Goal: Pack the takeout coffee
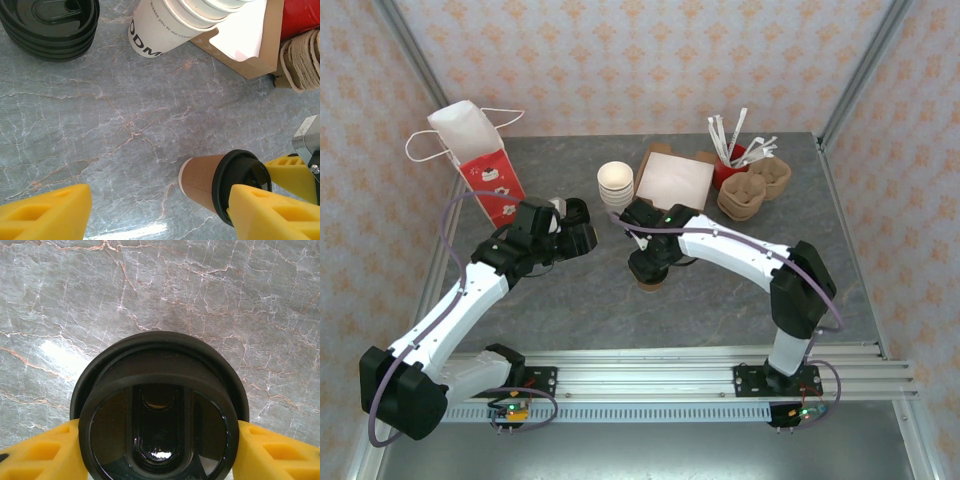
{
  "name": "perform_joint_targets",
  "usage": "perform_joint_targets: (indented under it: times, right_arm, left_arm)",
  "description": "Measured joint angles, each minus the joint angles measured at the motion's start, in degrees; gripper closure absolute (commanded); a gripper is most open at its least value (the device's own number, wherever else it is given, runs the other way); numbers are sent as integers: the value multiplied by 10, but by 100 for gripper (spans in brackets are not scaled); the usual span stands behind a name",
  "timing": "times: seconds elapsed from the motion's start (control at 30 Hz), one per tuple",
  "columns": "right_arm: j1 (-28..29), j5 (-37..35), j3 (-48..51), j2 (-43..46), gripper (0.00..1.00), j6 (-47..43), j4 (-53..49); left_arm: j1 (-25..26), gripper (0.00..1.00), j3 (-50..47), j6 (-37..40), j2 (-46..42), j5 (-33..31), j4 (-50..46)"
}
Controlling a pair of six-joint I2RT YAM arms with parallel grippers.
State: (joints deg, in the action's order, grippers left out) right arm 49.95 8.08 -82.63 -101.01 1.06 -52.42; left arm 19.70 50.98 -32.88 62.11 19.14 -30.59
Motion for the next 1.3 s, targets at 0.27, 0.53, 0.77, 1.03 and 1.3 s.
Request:
perform_joint_targets:
  times: [0.27,0.53,0.77,1.03,1.3]
  right_arm:
    - [0,-4,-6,-5,26,4,-14]
    - [0,-4,-9,-5,21,4,-27]
    - [0,-3,-9,-5,16,7,-33]
    - [0,-3,-10,-5,14,7,-33]
    - [-3,-3,-17,10,14,8,-34]
  left_arm:
    - [0,26,0,0,-2,0,0]
    - [0,26,0,0,-2,0,0]
    - [0,26,0,0,-2,0,0]
    - [0,26,0,0,-2,0,0]
    - [0,26,0,0,-2,0,0]
